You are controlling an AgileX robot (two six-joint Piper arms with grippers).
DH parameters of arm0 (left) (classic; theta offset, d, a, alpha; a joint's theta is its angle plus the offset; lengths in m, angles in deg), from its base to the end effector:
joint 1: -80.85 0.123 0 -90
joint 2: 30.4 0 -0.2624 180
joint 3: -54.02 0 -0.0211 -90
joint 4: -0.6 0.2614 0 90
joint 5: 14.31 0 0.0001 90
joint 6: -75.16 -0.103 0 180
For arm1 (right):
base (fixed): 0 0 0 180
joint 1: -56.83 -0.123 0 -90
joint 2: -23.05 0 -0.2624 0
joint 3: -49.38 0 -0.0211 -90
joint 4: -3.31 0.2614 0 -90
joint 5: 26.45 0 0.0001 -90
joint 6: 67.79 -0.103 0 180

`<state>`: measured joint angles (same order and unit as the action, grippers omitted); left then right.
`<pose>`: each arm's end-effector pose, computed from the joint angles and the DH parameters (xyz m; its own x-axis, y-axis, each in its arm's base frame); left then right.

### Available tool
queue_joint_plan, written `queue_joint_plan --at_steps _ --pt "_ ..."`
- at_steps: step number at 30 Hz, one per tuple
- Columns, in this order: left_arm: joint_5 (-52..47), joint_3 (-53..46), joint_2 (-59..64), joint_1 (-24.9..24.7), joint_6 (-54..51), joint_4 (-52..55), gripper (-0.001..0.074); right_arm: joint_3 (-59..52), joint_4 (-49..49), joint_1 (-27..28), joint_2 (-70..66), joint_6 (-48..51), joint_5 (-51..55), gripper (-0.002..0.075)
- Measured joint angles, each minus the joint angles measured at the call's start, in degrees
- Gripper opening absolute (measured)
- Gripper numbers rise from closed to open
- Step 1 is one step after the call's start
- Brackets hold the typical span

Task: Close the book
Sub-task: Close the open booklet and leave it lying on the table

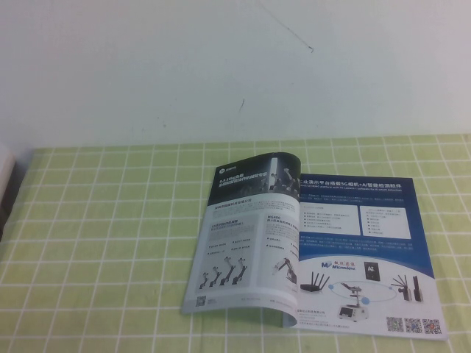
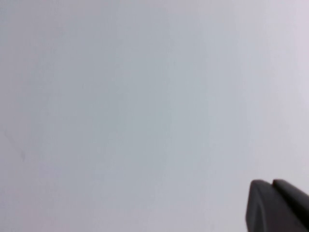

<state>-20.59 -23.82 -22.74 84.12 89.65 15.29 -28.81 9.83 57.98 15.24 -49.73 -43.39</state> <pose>0.1015 0.0087 0.1966 -0.0276 0.0004 -0.9996 -0.0846 0.9964 0.0028 0.0955 -0.0053 0.2345 0.3376 -0.2116 -0.9172 0.1227 0.9760 -0.1799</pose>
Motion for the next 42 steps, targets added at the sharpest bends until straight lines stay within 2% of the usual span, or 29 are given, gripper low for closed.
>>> queue_joint_plan --at_steps 11,17,21,25,29,32,36,39,42 --pt "41.25 0.00 0.00 0.00 -1.45 1.85 -0.0004 0.00 2.41 0.00 0.00 -5.93 -27.43 -0.0003" --pt "53.81 0.00 0.00 0.00 -0.43 3.99 -0.0004 0.00 7.51 0.00 0.00 -6.04 -29.68 -0.0003" --pt "57.54 0.00 0.00 0.00 1.94 6.35 -0.0004 5.06 8.17 0.00 0.00 -6.13 -12.94 -0.0003" --pt "58.29 0.00 0.00 0.00 2.91 11.34 -0.0004 16.37 7.91 0.00 -0.74 -4.53 11.98 -0.0003" --pt "58.50 0.00 0.00 0.00 2.91 15.80 -0.0004 25.21 8.87 0.00 -7.39 -3.81 33.46 -0.0003" --pt "57.27 0.00 0.00 0.00 4.04 15.41 -0.0004 28.05 11.70 0.00 -13.61 1.76 44.15 -0.0003" --pt "49.58 0.00 0.00 0.00 12.52 8.71 -0.0004 28.58 19.22 0.00 -21.89 14.91 50.90 -0.0003" --pt "34.40 3.25 0.00 0.00 20.75 7.61 -0.0004 28.65 25.01 0.00 -29.15 25.94 54.78 -0.0003" --pt "18.46 9.56 0.00 0.00 28.37 13.06 -0.0004 28.65 29.40 0.00 -36.17 34.58 56.65 -0.0003"
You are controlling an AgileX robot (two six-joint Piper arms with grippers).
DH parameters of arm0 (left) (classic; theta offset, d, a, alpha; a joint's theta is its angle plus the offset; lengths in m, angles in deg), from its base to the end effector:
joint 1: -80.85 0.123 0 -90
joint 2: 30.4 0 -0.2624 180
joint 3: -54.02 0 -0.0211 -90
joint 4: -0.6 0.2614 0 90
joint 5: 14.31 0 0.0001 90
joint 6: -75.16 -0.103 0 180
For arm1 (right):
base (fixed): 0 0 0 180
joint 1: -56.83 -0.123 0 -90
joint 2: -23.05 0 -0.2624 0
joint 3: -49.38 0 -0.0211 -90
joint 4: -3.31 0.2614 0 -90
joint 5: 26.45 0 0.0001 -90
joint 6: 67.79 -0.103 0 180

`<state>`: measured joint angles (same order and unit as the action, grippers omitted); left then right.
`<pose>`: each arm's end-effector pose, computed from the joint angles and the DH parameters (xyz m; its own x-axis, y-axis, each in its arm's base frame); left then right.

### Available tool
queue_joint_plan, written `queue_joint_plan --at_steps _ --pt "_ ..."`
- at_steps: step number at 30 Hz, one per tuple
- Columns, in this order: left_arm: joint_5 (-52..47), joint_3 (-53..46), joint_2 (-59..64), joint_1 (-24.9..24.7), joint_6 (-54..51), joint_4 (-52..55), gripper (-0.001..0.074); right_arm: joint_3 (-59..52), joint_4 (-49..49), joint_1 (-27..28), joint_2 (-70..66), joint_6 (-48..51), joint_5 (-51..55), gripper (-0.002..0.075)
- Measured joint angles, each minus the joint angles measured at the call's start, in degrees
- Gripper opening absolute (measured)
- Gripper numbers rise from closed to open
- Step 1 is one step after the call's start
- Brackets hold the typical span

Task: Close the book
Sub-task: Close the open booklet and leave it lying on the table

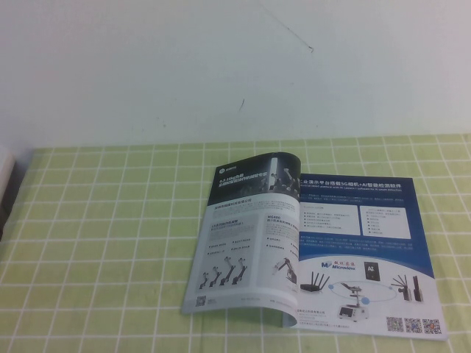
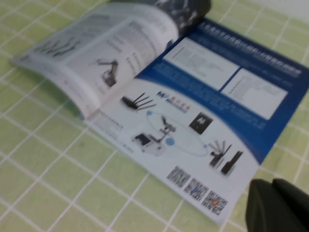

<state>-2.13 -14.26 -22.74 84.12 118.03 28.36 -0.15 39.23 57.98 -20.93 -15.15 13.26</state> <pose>0.0819 -0.0054 0.2850 0.3957 -0.2462 -0.8848 0.1443 0.9681 -0.2048 0.1499 0.0357 0.2522 -0.4460 -0.3609 -0.8190 -0.4982 0.8603 -0.1078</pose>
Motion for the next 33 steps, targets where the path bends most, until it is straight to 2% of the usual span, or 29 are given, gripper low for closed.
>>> queue_joint_plan --at_steps 3,6,9,11,15,18,23,26,28,30,33 --pt "-10.37 5.52 0.16 0.00 3.13 6.21 -0.0004 0.72 3.49 0.00 -7.07 5.67 1.39 -0.0003" --pt "-17.35 9.50 1.40 0.00 4.64 6.37 -0.0004 2.13 6.33 0.00 -14.58 10.35 1.60 -0.0003" --pt "-25.50 10.91 3.53 0.00 4.08 -0.87 -0.0004 3.27 7.81 0.00 -21.59 15.14 -1.15 -0.0003" --pt "-31.37 11.05 5.54 0.00 -0.75 -9.42 -0.0004 4.21 8.25 0.00 -26.76 16.21 -4.65 -0.0003" --pt "-43.36 11.05 10.99 0.00 -19.87 -32.21 -0.0004 7.05 9.73 0.00 -36.20 16.74 -8.16 -0.0003" --pt "-47.02 11.05 15.14 0.00 -36.62 -49.36 -0.0004 9.68 11.05 -0.11 -41.95 16.73 -9.28 -0.0003" --pt "-42.15 11.05 22.32 0.00 -63.97 -75.25 -0.0004 13.15 12.06 -2.99 -49.86 17.78 -15.47 -0.0003" --pt "-38.07 11.05 28.05 0.00 -85.56 -95.48 -0.0004 13.99 12.43 -5.61 -53.79 18.13 -18.28 -0.0003" --pt "-37.80 11.05 32.52 0.00 -104.19 -111.48 -0.0004 14.07 12.43 -7.14 -56.16 18.26 -19.87 -0.0003" --pt "-36.57 11.25 36.74 -1.29 -119.45 -119.00 -0.0004 14.12 12.56 -8.33 -58.17 18.39 -20.45 -0.0003" --pt "-29.98 13.49 43.50 -5.32 -126.51 -123.45 -0.0004 14.12 12.56 -9.35 -61.37 18.39 -20.86 -0.0003"
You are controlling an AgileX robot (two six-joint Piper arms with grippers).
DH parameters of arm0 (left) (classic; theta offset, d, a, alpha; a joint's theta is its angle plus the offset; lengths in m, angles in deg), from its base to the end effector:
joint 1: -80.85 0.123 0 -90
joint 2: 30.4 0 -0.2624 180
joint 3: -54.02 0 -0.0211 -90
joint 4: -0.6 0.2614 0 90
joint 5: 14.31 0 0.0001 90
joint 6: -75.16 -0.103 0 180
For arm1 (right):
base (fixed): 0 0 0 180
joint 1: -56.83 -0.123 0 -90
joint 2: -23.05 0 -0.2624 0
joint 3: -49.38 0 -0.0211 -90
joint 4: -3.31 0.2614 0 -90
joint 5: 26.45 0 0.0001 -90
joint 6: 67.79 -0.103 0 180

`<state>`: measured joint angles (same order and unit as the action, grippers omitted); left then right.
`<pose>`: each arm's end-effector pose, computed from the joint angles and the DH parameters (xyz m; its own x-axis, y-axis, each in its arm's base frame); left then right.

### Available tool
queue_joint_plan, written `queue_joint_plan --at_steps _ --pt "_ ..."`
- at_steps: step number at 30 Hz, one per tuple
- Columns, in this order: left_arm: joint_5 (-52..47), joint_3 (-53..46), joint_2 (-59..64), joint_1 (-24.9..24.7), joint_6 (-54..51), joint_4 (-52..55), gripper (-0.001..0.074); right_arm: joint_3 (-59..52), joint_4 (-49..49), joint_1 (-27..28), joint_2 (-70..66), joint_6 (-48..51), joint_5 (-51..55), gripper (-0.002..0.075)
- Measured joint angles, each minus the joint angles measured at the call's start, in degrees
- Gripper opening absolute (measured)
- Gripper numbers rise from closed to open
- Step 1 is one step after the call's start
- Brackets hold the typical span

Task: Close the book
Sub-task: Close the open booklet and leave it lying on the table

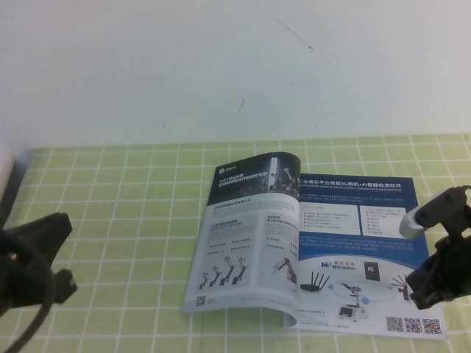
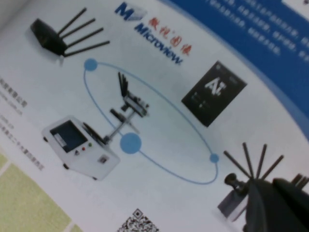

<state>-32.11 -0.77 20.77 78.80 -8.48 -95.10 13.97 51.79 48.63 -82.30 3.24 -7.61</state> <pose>0.1865 -0.0381 0.2519 -0.3087 -0.1927 -0.9314 0.2691 0.9216 -0.2799 0.2891 0.0669 0.0975 -0.7083 -0.5027 -0.4956 -0.5857 0.8104 0.0152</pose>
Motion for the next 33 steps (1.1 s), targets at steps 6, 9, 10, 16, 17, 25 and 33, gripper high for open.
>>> queue_joint_plan --at_steps 6,9,10,16,17,25,33 --pt "7.27 7.55 14.57 -8.41 -3.22 -2.31 -0.0004 0.22 0.00 -0.02 -3.81 0.15 -0.92 -0.0003" --pt "7.27 11.62 21.97 -12.39 -1.97 -2.72 -0.0004 0.59 0.00 -0.02 -4.07 0.15 -1.14 -0.0003" --pt "7.27 13.05 24.61 -13.51 -1.53 -2.72 -0.0004 0.59 0.00 -0.02 -4.07 0.04 -1.23 -0.0003" --pt "15.47 19.04 34.95 -17.09 0.89 3.83 -0.0004 0.59 0.00 -0.02 -4.07 -0.07 -1.23 -0.0003" --pt "17.46 19.42 35.68 -17.33 0.65 4.32 -0.0004 0.59 0.00 -0.02 -4.07 -0.07 -1.23 -0.0003" --pt "37.78 20.55 37.56 -17.48 -13.85 -3.71 -0.0004 0.59 0.00 -0.02 -4.07 -0.07 -1.23 -0.0003" --pt "20.95 20.45 37.96 -17.09 -13.83 -4.54 -0.0004 0.59 0.00 -0.02 -4.07 -0.07 -1.23 -0.0003"
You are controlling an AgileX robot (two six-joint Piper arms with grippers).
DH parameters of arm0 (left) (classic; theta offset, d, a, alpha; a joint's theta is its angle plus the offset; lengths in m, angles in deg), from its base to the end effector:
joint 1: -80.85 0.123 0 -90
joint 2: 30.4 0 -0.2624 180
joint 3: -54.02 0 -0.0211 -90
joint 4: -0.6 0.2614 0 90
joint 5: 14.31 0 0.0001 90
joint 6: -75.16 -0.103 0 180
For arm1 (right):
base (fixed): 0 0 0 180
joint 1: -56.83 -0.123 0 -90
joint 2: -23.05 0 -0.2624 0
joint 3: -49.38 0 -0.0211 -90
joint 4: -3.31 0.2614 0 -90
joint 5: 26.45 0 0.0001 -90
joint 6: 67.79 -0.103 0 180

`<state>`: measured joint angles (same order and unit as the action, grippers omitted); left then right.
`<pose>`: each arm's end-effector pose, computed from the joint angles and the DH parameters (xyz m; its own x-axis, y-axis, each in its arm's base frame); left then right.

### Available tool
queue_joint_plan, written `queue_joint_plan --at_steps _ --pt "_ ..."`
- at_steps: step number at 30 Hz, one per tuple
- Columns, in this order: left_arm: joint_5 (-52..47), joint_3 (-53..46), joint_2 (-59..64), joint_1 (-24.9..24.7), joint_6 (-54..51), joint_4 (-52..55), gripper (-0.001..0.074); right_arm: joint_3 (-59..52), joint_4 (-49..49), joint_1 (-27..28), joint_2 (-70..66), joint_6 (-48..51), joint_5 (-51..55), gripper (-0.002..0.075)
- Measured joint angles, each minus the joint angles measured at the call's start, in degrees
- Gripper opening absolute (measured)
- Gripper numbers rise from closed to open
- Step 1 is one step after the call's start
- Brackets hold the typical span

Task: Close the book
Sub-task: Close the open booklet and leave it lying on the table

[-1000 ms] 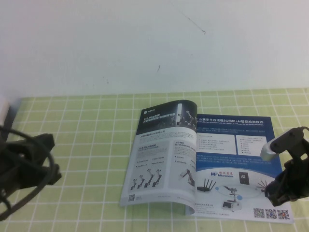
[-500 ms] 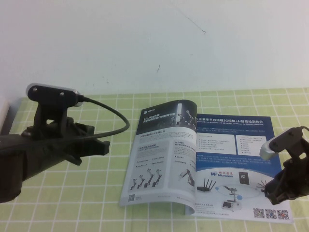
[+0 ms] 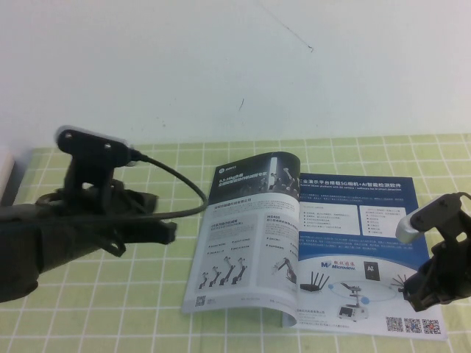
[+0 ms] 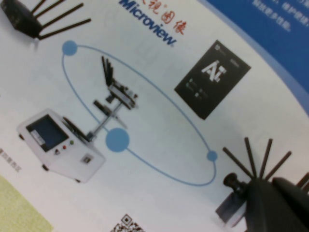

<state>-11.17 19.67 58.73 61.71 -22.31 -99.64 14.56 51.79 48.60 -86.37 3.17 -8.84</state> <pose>0.2955 -0.0968 0.2012 -0.5420 0.1368 -0.8291 0.2592 0.9658 -0.0101 0.2913 0.0658 0.0789 -0.7347 -0.5042 -0.4540 -0.5764 0.8167 0.0258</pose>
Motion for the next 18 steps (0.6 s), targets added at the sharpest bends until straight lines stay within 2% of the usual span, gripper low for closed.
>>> queue_joint_plan --at_steps 2,4,6,8,10,14,18 --pt "-15.37 0.00 0.25 0.50 1.39 0.97 -0.0004 0.00 0.00 0.00 0.00 0.00 0.00 -0.0003" --pt "-29.32 1.05 0.65 0.77 7.49 6.72 -0.0004 0.00 0.00 0.00 0.00 0.00 0.00 -0.0003" --pt "-38.63 3.30 1.45 0.77 17.96 17.79 -0.0004 0.00 0.00 0.00 0.00 0.00 0.00 -0.0003" --pt "-43.74 6.04 2.69 0.77 29.59 30.88 -0.0004 0.00 0.00 0.00 0.00 0.00 0.00 -0.0003" --pt "-44.25 7.86 4.02 0.77 44.14 45.46 -0.0004 0.00 0.00 0.00 0.00 0.00 0.00 -0.0003" --pt "-35.52 8.58 6.18 1.22 65.91 64.35 -0.0004 0.00 0.00 0.00 0.00 0.00 0.00 -0.0003" --pt "-27.50 9.03 8.38 1.46 71.95 69.44 -0.0004 0.00 0.00 0.00 0.00 0.00 0.00 -0.0003"
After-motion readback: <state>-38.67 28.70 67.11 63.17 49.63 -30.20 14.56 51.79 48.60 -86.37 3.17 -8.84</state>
